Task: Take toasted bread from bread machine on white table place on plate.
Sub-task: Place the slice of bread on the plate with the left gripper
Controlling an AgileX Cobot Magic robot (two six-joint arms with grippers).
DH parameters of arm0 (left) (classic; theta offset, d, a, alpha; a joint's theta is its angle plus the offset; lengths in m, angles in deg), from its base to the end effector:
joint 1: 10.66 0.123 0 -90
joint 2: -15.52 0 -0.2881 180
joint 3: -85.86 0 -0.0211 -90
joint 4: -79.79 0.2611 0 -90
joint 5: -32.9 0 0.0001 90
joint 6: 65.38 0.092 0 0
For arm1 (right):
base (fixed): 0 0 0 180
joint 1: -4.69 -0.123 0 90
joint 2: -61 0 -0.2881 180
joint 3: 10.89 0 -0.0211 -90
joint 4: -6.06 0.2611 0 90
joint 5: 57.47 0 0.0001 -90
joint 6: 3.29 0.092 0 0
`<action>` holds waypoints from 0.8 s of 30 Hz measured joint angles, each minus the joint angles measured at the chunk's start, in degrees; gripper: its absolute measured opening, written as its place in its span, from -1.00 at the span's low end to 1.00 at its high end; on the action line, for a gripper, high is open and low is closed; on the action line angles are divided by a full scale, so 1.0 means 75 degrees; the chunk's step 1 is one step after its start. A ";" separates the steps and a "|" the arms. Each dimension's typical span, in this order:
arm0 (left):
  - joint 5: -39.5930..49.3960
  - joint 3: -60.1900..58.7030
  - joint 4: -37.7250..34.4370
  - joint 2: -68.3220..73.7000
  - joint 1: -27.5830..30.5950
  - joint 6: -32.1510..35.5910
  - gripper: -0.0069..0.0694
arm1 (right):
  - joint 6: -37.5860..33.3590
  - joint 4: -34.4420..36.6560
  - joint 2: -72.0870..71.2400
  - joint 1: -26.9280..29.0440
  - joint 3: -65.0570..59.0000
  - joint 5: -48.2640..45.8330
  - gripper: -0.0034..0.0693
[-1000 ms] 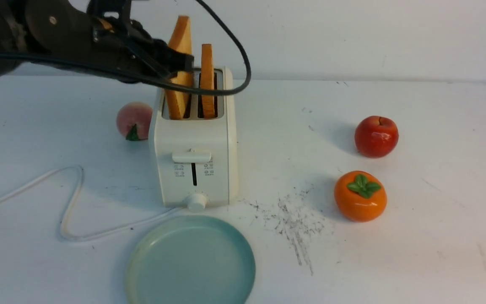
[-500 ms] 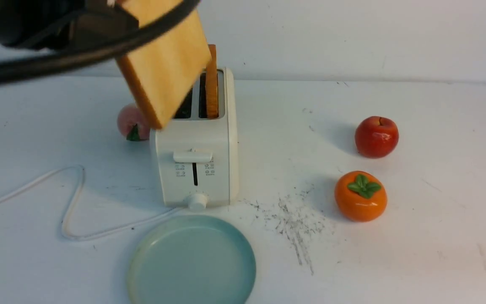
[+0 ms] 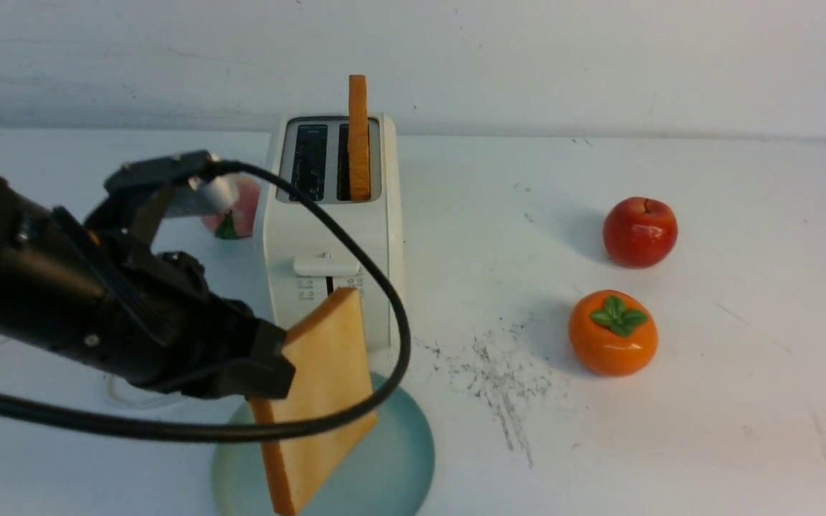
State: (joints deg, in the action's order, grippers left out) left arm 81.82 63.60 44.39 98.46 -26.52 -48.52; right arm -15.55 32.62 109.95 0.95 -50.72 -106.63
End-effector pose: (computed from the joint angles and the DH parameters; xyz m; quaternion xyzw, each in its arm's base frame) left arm 0.2444 -0.1112 0.2904 0.1239 0.9313 -0.2662 0.2157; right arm 0.1305 0.0397 0.3059 -0.0493 0.9104 0.1896 0.3643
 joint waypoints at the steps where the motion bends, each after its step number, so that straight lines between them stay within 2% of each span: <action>1: -0.0074 -0.0022 -0.0175 0.0171 0.0000 0.0097 -0.58 | 0.0000 0.0007 0.0000 0.0000 -0.0068 0.0000 -0.77; 6: -0.0255 -0.0031 -0.0786 0.0964 0.0000 0.0484 -0.58 | 0.0000 0.0155 0.0000 0.0000 -0.0375 0.0018 -0.76; 18: -0.0488 -0.0031 -0.0804 0.1969 0.0000 0.0651 -0.58 | 0.0000 0.0173 0.0000 0.0000 -0.0399 0.0051 -0.74; 21: -0.0504 -0.0031 -0.0578 0.2005 0.0000 0.0651 -0.50 | 0.0000 0.0173 0.0000 0.0000 -0.0399 0.0053 -0.74; 24: -0.0439 -0.0031 -0.0148 0.2003 0.0000 0.0657 -0.16 | 0.0000 0.0300 0.0000 0.0000 -0.0399 0.0132 -0.73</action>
State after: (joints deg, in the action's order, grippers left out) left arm 78.54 63.37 43.28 113.48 -26.52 -43.59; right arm -15.55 34.88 109.95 0.95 -53.70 -105.64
